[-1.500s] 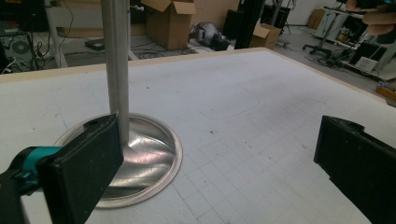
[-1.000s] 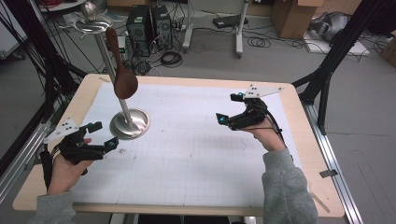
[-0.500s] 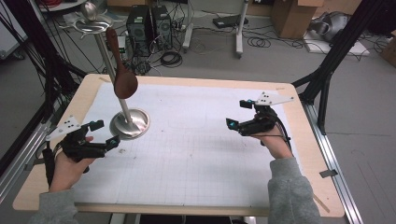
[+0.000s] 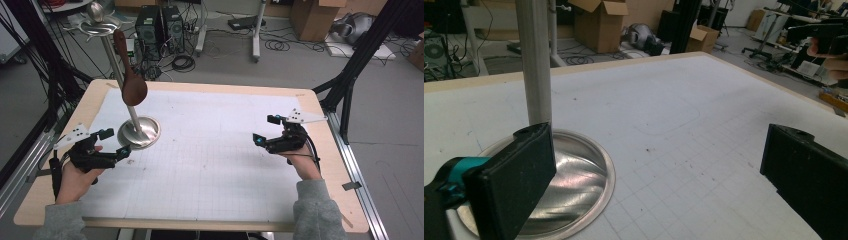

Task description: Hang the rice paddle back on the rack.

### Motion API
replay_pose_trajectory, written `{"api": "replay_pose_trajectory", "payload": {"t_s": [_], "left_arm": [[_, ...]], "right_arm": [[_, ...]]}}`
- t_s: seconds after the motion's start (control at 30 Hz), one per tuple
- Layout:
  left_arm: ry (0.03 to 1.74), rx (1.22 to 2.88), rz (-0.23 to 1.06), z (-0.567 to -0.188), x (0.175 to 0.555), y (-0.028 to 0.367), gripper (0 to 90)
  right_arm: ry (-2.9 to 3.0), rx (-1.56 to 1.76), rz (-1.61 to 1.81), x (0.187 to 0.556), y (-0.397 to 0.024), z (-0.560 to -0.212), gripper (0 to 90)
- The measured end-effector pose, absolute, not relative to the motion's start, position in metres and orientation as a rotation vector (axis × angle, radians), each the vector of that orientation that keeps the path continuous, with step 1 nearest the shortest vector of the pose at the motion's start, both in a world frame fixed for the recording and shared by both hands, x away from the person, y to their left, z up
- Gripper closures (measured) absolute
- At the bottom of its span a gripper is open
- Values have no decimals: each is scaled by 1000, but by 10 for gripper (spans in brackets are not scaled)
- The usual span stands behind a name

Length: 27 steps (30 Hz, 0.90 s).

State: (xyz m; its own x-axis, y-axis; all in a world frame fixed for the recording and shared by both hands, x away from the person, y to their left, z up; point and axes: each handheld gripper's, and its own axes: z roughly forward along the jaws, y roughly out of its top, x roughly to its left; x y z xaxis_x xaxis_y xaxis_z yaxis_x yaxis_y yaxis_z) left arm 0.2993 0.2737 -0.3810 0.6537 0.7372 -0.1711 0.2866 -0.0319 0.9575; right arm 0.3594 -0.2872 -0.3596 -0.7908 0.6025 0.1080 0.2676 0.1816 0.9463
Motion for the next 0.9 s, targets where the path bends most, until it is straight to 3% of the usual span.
{"api": "replay_pose_trajectory", "payload": {"t_s": [0.9], "left_arm": [[861,1614,438,-383,301,272,18]], "right_arm": [[2123,951,1631,342,-330,-388,1]]}}
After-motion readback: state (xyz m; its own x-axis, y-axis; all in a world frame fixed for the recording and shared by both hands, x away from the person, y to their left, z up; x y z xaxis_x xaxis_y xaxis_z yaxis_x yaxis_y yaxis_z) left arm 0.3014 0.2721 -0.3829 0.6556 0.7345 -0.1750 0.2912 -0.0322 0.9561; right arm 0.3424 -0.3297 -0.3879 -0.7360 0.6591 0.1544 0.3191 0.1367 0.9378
